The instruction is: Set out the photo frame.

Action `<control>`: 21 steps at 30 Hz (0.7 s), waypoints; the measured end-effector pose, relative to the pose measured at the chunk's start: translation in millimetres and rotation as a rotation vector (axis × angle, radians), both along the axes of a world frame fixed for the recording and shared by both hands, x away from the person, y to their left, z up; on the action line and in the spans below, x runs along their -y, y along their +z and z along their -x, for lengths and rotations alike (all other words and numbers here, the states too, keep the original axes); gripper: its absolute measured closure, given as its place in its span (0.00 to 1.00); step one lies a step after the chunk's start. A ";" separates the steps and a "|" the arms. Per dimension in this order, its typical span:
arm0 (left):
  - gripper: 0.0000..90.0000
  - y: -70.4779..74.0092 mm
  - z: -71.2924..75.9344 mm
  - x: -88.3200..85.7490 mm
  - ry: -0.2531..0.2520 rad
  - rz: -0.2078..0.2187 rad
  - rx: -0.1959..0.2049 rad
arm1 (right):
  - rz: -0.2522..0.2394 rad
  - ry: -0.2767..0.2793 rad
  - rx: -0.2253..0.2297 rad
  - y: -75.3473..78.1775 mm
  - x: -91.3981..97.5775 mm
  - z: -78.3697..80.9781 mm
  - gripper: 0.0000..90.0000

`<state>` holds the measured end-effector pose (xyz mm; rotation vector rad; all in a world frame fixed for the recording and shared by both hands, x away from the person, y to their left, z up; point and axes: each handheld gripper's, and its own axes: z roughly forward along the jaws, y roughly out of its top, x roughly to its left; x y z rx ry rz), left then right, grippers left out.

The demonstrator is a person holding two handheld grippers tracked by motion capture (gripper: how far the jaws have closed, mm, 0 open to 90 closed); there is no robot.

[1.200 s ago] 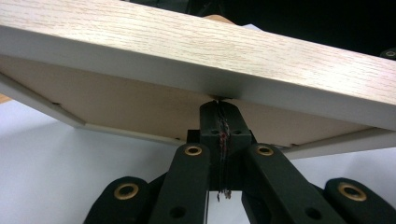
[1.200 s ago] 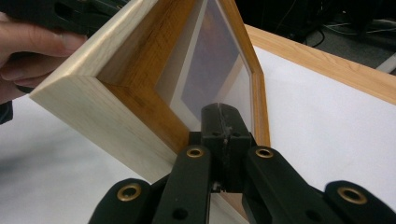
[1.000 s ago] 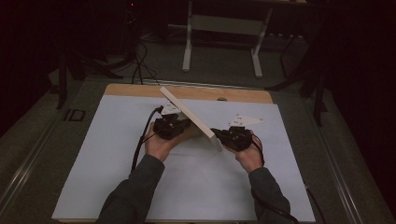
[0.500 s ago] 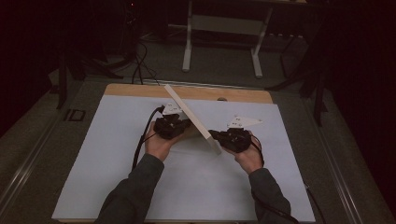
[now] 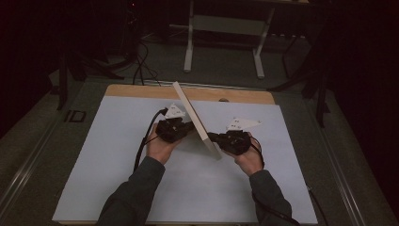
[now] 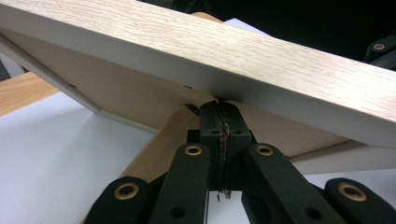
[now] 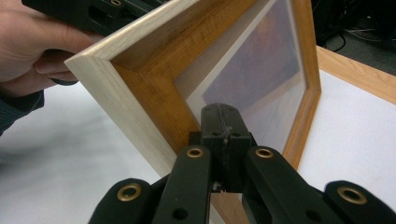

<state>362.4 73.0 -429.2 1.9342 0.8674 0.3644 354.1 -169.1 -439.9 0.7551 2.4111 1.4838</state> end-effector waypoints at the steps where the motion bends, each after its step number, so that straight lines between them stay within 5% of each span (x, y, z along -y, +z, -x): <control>1: 1.00 0.0 0.0 0.0 0.000 0.000 0.000 | 0.000 0.002 0.001 0.0 -0.3 0.2 1.00; 21: 1.00 0.8 -1.4 -4.9 -0.024 0.021 -0.004 | 0.017 0.044 0.012 1.6 -5.4 6.6 1.00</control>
